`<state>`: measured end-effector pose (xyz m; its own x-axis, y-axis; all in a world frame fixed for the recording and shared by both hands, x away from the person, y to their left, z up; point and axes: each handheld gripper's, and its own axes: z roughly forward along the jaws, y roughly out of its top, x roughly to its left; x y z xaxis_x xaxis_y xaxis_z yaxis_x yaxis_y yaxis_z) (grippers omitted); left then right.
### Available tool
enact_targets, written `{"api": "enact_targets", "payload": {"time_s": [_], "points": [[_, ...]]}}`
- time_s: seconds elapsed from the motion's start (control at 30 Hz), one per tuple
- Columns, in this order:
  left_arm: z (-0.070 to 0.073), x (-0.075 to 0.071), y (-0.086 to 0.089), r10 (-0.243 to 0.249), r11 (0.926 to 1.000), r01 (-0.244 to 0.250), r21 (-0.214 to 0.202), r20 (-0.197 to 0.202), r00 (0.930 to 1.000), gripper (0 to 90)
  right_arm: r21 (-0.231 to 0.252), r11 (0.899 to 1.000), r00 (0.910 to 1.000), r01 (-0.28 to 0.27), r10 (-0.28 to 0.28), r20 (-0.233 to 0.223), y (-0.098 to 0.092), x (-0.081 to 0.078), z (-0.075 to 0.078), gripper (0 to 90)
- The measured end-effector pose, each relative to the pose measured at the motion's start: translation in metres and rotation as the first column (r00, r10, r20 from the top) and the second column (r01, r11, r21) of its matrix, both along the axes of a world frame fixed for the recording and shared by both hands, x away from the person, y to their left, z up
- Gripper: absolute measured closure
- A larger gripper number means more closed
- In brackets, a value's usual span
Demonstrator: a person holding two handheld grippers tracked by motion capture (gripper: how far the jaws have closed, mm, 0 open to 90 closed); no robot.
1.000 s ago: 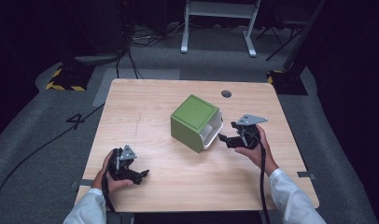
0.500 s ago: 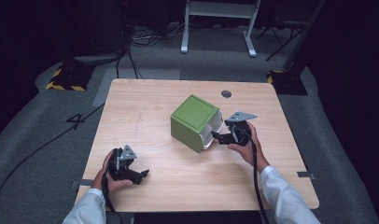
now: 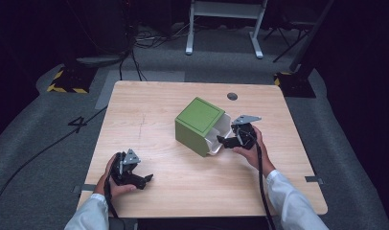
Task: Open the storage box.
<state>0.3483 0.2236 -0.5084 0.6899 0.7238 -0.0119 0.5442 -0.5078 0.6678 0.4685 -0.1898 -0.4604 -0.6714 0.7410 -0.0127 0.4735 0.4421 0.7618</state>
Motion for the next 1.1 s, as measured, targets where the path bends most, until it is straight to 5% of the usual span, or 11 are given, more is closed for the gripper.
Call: {"api": "enact_targets", "payload": {"time_s": [0.27,1.1], "points": [[0.0,0.0,0.0,0.0,1.0,0.0,0.0,0.0,1.0,0.5,-0.001,1.0,0.9994,-0.01,0.01,-0.034,-0.015,-0.002,-0.005,18.6],[0.0,0.0,0.0,0.002,1.0,-0.002,0.004,0.002,1.0,0.5,-0.019,1.0,0.9989,-0.021,0.02,-0.043,-0.048,-0.013,-0.011,23.6]]}}
